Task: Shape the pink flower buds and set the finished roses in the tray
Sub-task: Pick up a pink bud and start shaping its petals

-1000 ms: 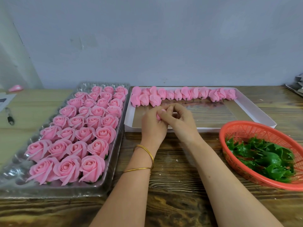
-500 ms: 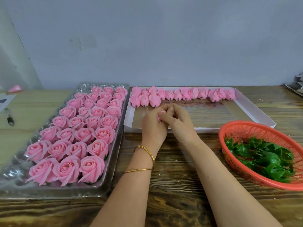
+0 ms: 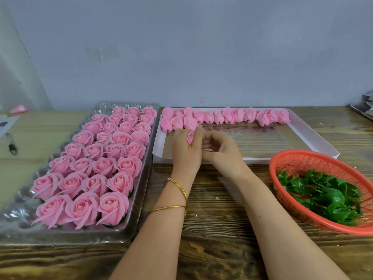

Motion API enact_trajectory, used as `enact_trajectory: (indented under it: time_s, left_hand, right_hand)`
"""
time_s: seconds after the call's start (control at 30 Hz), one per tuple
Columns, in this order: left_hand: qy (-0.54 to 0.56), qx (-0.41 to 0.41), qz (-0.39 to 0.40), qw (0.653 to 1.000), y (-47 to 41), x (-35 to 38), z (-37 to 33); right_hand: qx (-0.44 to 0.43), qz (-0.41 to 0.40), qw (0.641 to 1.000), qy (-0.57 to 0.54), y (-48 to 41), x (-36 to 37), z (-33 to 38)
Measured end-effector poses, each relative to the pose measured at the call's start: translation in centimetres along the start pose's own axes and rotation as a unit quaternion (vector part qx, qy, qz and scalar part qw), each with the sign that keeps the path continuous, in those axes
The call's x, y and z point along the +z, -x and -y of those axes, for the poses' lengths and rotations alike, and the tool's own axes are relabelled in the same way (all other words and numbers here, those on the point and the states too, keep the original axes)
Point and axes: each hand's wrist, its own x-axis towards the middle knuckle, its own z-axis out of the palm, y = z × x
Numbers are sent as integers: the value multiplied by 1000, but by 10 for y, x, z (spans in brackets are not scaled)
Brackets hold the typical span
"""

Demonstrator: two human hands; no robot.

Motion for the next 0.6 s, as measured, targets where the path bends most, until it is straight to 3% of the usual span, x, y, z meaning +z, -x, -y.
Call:
enact_trajectory:
  time_s: [0.13, 0.4, 0.6]
  left_hand:
    - [51, -24, 17, 998, 1, 0, -2]
    - [132, -64, 58, 987, 4, -1, -6]
    - [150, -81, 60, 983, 2, -3, -2]
  right_hand:
    - [-5, 33, 999, 5, -1, -3, -1]
    - [-22, 13, 999, 21, -1, 0, -8]
    - [-18, 69, 997, -1, 1, -3, -2]
